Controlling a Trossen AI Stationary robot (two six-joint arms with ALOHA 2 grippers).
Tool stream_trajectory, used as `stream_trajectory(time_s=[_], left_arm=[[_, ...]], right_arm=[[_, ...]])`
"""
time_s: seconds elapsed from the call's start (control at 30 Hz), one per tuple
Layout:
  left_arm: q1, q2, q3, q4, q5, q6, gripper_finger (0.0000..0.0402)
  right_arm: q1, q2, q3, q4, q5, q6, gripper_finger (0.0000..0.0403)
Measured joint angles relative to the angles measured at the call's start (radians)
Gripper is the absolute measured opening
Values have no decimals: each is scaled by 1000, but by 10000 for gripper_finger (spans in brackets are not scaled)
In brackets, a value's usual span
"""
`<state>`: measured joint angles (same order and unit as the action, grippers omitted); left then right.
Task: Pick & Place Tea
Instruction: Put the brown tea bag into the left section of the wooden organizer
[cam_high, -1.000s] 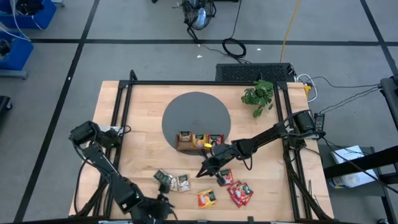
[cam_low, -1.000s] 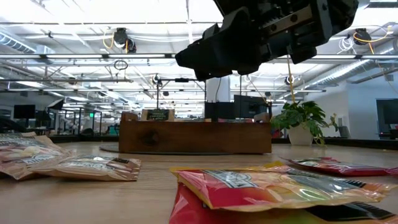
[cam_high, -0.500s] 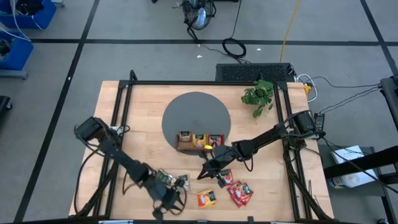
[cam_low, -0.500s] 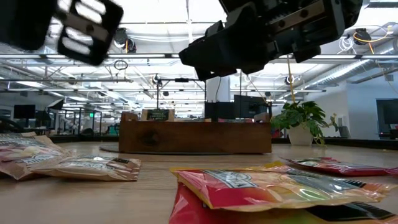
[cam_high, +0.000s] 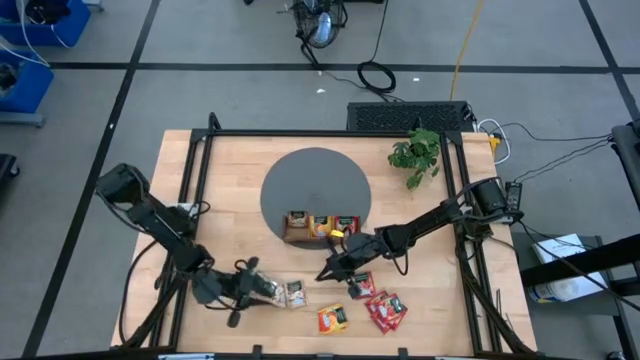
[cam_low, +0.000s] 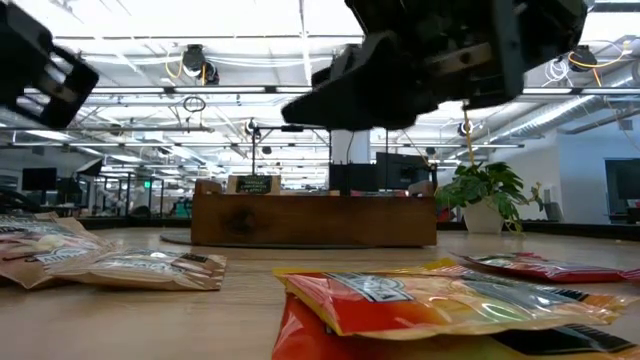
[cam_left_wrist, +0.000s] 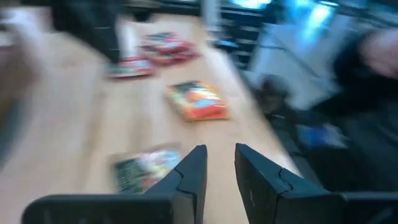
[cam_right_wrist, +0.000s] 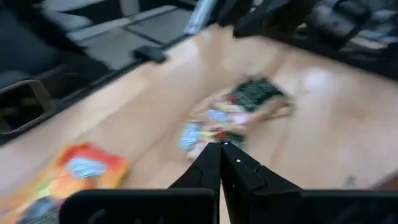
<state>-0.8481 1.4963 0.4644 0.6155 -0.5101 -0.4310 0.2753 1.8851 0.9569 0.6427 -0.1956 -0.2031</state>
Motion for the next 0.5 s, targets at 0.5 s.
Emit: stream_trajectory(time_s=[0.5], left_arm=[[-45,83,224,-449,-15,-211,88]], right_arm=[[30,293,309,-64,79,12,0]])
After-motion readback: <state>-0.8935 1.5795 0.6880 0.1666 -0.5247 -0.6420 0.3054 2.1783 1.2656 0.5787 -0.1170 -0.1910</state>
